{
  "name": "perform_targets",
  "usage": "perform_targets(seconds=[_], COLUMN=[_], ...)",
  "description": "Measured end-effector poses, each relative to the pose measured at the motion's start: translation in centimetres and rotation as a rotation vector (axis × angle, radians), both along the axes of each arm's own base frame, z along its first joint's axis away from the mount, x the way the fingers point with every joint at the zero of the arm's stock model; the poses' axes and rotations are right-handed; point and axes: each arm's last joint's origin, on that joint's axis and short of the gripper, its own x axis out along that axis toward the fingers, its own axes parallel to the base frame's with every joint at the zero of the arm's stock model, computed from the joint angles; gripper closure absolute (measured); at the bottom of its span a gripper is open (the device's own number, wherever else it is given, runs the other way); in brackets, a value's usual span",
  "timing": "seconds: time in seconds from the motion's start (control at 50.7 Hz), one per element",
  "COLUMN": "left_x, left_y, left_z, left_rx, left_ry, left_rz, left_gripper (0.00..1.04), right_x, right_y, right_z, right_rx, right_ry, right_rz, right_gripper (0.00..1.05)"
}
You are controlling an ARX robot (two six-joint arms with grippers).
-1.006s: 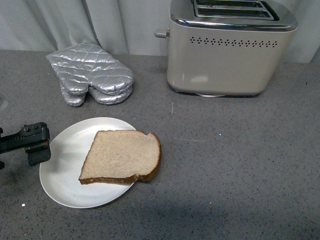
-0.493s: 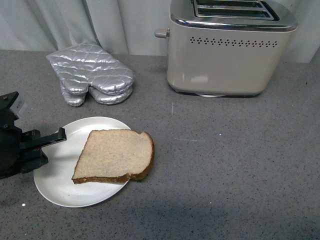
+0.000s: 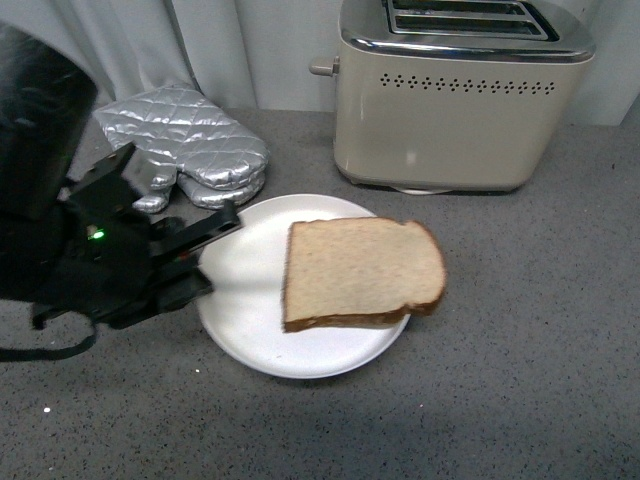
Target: Put bread into toaster
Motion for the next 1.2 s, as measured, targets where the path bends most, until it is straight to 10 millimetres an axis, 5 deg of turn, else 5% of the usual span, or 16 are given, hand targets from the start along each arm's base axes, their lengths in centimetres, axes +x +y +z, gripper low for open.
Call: perform_targets(seconds=[0.217, 0.493, 0.572, 0.71, 0.868, 1.026, 1.124, 1.203], left_x=[2.0, 4.4, 4.6, 4.6, 3.7, 1.3, -0.9, -3.3], left_y=[-7.7, -13.5, -13.8, -13.6, -11.9, -9.9, -8.5, -6.9], left_z=[-1.3, -2.5, -2.5, -1.9, 1.9, 7.3, 8.4, 8.3], left_rx=[-0.050, -0.029, -0.001, 0.015, 0.083, 0.130, 0.136, 0.166], left_ry=[0.040, 0.069, 0.055, 0.019, -0.263, -0.625, -0.690, -0.715], left_rz=[-0.099, -0.153, -0.150, -0.119, 0.027, 0.167, 0.177, 0.195], left_gripper=[1.02, 1.02, 0.98, 0.73, 0.44, 0.19, 0.05, 0.07], right_x=[0.0, 0.0, 0.0, 0.0, 0.0, 0.0, 0.0, 0.0], right_y=[0.0, 0.0, 0.0, 0.0, 0.0, 0.0, 0.0, 0.0], right_z=[0.0, 0.0, 0.0, 0.0, 0.0, 0.0, 0.0, 0.0], right_rx=[0.000, 0.000, 0.000, 0.000, 0.000, 0.000, 0.000, 0.000], right_ry=[0.000, 0.000, 0.000, 0.000, 0.000, 0.000, 0.000, 0.000], right_rz=[0.000, 0.000, 0.000, 0.000, 0.000, 0.000, 0.000, 0.000], right_gripper=[0.10, 0.10, 0.10, 0.10, 0.10, 0.10, 0.10, 0.10])
